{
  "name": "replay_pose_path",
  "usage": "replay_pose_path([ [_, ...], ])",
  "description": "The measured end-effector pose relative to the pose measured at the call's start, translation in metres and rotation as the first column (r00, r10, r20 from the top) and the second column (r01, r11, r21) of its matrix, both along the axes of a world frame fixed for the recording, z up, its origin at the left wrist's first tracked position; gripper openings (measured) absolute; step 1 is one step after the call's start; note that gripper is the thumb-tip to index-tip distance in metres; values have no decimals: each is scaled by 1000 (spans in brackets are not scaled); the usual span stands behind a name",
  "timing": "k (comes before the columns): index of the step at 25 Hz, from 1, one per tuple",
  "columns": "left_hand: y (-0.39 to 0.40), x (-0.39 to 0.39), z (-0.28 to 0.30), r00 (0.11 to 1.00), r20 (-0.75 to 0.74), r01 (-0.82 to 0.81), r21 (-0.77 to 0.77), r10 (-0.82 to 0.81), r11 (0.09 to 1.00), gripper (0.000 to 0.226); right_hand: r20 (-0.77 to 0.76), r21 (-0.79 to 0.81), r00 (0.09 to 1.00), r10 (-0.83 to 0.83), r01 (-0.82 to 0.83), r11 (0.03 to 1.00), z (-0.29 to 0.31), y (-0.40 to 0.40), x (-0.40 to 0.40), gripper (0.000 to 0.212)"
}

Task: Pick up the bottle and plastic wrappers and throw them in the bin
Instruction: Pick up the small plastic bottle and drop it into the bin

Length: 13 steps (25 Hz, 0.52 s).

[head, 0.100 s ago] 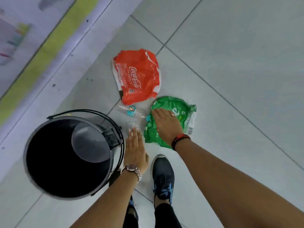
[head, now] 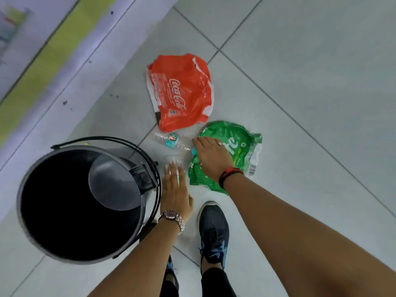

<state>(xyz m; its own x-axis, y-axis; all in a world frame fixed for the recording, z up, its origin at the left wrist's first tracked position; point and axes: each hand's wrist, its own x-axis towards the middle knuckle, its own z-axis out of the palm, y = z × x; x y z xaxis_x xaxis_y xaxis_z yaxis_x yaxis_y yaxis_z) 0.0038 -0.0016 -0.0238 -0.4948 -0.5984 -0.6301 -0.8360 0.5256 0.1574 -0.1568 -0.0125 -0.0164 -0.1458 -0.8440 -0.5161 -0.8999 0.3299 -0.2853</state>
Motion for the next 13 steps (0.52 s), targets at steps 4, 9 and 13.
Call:
replay_pose_path([
  [4,10,9,-41,991,-42,-128,36,129,991,98,-27,2,1000,14,-14,1000,-47,-5,15,56],
  [9,11,13,-60,942,-116,-308,83,316,948,95,-76,-94,995,-59,52,994,-72,-7,19,46],
  [13,4,11,-55,929,-135,-335,86,344,938,94,-64,-239,991,-118,100,966,-64,-7,21,39],
])
